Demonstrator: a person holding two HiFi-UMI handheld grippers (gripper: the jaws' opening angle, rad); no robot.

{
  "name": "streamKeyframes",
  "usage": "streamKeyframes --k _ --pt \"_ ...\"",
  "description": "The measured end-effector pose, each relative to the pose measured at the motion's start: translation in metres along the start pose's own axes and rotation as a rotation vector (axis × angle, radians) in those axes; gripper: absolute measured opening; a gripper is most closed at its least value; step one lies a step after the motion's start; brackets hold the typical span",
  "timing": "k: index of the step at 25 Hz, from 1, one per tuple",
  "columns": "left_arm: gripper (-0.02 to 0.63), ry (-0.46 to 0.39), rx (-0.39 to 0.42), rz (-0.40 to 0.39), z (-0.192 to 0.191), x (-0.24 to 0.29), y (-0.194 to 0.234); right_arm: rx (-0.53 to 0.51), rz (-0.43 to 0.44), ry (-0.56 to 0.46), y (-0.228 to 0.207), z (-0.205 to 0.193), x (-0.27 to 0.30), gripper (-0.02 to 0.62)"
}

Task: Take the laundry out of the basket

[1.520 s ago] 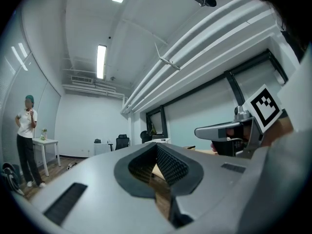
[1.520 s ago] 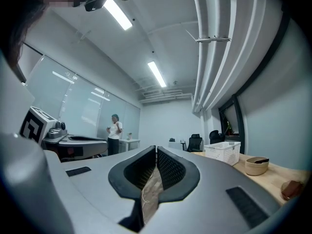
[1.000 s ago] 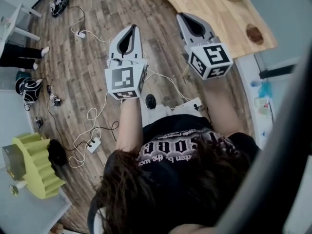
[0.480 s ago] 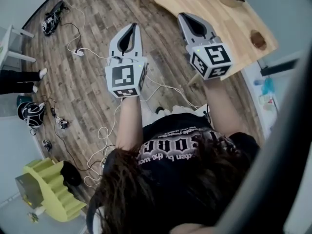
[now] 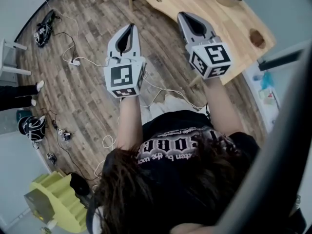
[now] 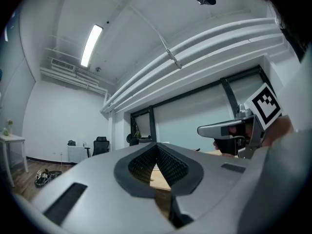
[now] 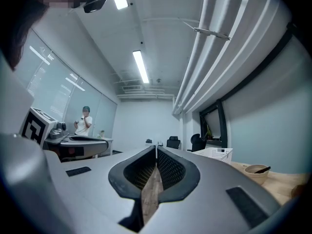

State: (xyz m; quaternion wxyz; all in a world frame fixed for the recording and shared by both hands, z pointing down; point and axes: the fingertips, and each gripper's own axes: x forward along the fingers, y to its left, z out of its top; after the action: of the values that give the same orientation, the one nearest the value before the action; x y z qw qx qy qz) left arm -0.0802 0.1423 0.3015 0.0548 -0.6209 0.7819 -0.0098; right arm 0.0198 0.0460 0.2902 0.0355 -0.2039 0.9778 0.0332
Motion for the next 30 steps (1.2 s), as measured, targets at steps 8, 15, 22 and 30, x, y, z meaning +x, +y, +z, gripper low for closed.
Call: streamKeyframes --k 8,15,22,30 --pt "0.002 -0.017 0.001 -0.048 -0.017 0.044 0.005 0.004 -0.035 0.009 -0.029 -0.015 0.028 0.031" --pt "0.002 -0.027 0.008 -0.072 -0.015 0.104 0.019 0.008 -0.05 0.0 -0.066 -0.022 0.074 0.031" --pt "0.002 -0.021 0.019 -0.091 -0.022 0.172 0.039 0.02 -0.074 0.01 -0.109 -0.033 0.126 0.031" --pt "0.002 -0.021 0.017 -0.131 -0.027 0.236 0.043 0.019 -0.101 0.013 -0.154 -0.038 0.165 0.031"
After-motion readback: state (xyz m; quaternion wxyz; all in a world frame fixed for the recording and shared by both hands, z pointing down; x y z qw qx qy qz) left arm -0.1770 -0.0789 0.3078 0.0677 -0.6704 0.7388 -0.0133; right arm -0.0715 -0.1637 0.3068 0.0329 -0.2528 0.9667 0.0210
